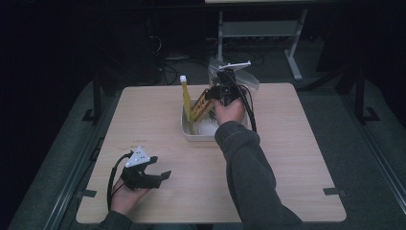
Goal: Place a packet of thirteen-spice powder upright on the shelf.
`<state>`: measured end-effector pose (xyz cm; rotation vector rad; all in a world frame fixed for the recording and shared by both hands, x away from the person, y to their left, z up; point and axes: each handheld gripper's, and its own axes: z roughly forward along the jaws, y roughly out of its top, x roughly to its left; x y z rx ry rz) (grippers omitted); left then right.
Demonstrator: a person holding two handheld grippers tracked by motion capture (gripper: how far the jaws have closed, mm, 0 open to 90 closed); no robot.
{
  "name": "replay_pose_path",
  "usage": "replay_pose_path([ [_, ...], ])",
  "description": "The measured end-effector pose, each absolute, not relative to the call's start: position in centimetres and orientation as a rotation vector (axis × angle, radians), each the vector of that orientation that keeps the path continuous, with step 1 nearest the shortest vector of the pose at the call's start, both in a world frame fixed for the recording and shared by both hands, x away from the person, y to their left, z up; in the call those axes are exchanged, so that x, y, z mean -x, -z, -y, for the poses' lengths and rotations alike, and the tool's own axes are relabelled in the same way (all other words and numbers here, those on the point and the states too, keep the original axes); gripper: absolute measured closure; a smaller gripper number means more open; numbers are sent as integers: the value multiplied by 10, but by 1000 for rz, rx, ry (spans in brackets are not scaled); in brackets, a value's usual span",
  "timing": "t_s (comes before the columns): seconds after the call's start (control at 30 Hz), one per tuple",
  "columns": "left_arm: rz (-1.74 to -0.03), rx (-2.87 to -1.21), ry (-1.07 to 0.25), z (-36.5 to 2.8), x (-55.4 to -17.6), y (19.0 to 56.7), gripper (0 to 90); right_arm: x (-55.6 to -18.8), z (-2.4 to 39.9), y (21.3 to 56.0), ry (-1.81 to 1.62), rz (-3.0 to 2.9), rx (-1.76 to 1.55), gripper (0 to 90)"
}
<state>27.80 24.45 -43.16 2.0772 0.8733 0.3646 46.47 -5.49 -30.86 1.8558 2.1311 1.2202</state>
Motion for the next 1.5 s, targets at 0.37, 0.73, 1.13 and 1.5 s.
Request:
replay_pose_path([
  [0.37, -878, -2072, -364, -246, -278, 431, 227, -466, 51, 317, -1207, -2110, -1879, 683],
  [0.73, -877, -2071, -365, -247, -278, 431, 227, -463, 51, 324, -1208, -2093, -1887, 671],
  [1.13, -876, -2072, -361, -246, -277, 431, 228, -452, 58, 326, -1258, -2121, -1884, 609],
  [1.5, -879, -2071, -361, -246, -277, 431, 229, -444, 59, 327, -1280, -2148, -1861, 584],
])
